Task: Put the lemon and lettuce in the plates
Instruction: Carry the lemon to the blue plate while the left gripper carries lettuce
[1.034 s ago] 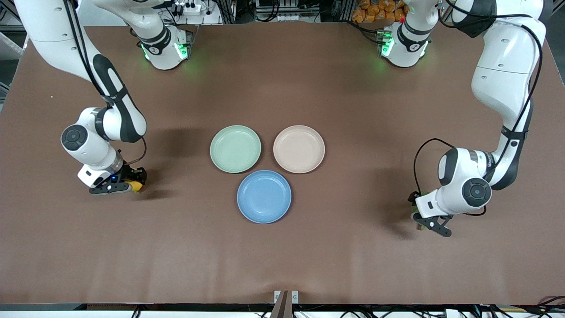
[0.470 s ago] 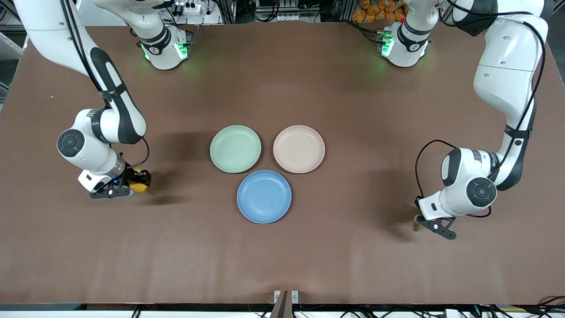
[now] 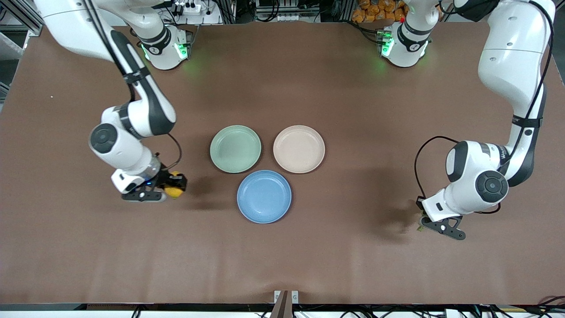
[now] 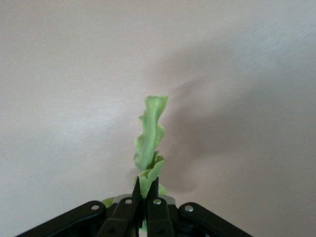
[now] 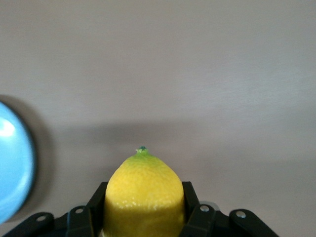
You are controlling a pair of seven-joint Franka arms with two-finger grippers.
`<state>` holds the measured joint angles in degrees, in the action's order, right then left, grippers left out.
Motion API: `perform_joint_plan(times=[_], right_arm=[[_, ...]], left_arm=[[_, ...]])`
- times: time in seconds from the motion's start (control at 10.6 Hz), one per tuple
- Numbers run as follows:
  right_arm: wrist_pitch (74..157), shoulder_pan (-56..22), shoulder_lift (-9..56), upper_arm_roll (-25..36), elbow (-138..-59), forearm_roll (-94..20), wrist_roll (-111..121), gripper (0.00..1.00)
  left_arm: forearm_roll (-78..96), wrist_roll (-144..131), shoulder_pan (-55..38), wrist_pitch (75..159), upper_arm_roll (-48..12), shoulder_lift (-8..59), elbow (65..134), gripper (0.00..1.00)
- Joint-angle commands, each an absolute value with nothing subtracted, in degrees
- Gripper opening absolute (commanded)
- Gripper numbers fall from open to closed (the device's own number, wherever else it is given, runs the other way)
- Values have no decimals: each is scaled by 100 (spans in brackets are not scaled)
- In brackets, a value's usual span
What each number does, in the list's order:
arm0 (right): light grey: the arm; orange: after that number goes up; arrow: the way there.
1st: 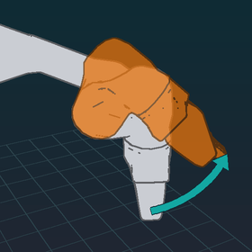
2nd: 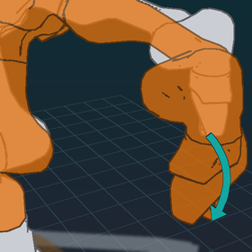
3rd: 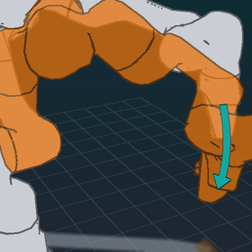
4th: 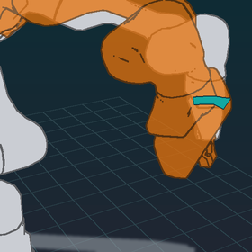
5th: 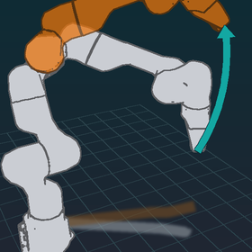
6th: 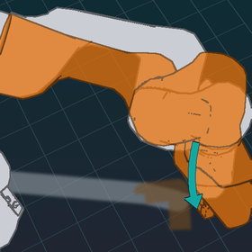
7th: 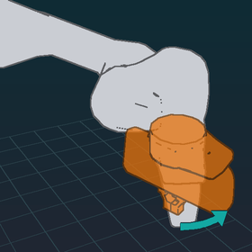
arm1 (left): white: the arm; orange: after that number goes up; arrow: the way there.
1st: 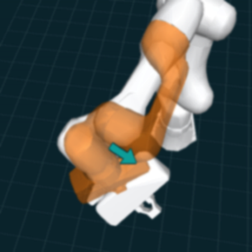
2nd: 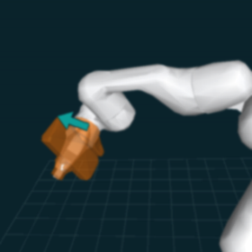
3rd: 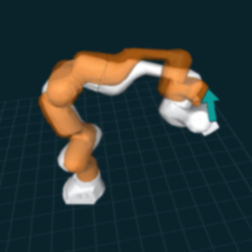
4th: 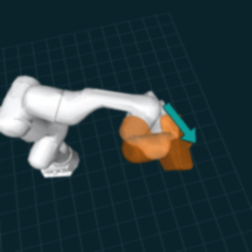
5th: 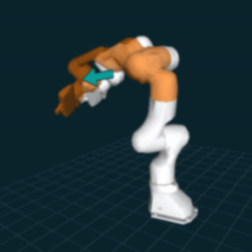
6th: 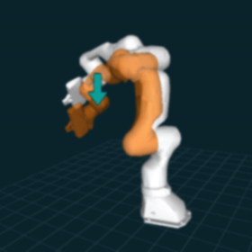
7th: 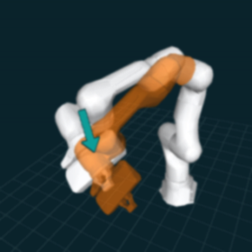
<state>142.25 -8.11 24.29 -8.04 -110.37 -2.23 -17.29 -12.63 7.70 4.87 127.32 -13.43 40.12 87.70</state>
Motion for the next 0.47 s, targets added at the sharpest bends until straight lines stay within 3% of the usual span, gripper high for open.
perform_joint_plan(times=[0.0,0.38], right_arm=[[14221,-1290,2977,-914,-10287,-299,-2632,0],[14404,-1950,3865,-993,-9063,-202,-3690,0]], left_arm=[[-1151,-111,422,12561,-1642,3587,9288,0],[-1169,-1894,29,12129,-2302,3489,9369,0]])
